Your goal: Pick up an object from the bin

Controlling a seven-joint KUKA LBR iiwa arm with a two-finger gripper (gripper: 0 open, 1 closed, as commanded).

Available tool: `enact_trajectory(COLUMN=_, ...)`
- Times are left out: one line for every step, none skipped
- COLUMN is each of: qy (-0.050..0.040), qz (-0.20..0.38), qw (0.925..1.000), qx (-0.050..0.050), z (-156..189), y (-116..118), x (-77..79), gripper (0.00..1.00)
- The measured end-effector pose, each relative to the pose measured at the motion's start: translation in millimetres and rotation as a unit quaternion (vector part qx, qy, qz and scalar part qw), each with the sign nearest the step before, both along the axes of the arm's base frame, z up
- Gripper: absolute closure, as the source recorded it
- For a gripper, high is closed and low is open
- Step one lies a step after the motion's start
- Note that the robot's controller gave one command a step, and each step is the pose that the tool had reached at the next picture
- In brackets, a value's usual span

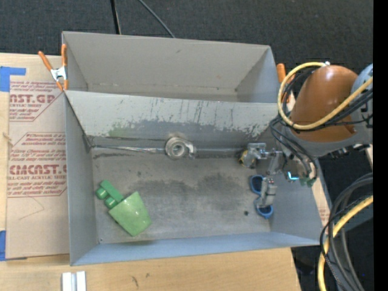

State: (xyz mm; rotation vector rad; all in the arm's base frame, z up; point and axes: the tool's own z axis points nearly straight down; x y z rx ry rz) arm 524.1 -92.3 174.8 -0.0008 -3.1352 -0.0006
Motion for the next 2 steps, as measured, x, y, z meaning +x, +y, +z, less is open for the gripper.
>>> enact_trajectory(qy=-0.0025, qz=0.27, qw=0.9629, qx=0.002, z=-106.4, y=-35.9, x=2.9, gripper=0.0)
enact_trajectory(qy=-0.0069, qz=0.546, qw=0.8376, qx=0.013, z=-75.2, y=-45.9, x=12.9, gripper=0.0)
